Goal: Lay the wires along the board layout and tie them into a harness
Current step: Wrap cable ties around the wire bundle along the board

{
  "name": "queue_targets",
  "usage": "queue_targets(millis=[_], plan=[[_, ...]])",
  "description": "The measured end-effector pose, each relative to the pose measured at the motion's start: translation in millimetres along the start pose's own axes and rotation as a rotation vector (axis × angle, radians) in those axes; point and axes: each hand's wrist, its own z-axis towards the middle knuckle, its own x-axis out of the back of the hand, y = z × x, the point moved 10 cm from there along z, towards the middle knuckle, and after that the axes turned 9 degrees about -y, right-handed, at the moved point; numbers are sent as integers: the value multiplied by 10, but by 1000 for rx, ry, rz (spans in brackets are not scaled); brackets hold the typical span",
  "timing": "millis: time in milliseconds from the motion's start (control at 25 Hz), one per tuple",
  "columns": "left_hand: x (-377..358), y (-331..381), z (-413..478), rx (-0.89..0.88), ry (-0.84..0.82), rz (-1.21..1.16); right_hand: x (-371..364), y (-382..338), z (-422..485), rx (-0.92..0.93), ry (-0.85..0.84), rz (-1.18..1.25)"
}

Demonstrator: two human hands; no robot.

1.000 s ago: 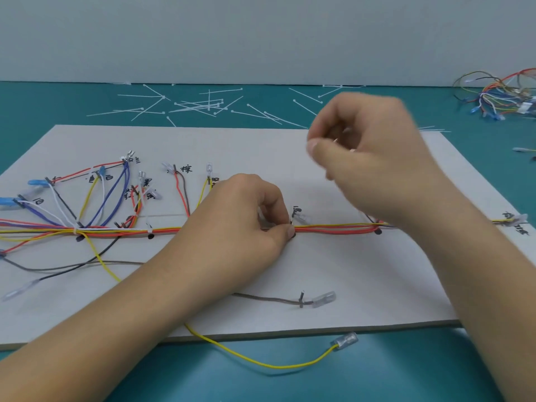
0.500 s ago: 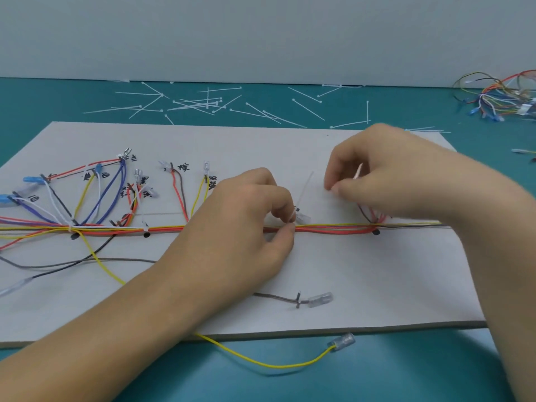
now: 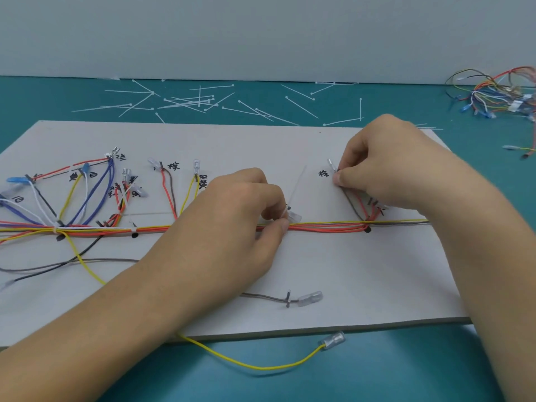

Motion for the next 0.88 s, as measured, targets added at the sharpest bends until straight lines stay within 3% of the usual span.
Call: queue_targets(millis=[200,480,760,880], plan=[[14,-10,29,14,-16,27,-34,-111,31,27,92,-60],[125,-120,33,44,-45,96,-114,-360,-38,59,93,-64],[468,-492,-145,142,-121,205,-384,-711,-77,196,-69,37],[454,-501,-157,136,-155,211,-251,-579,-101,202,-61,69]])
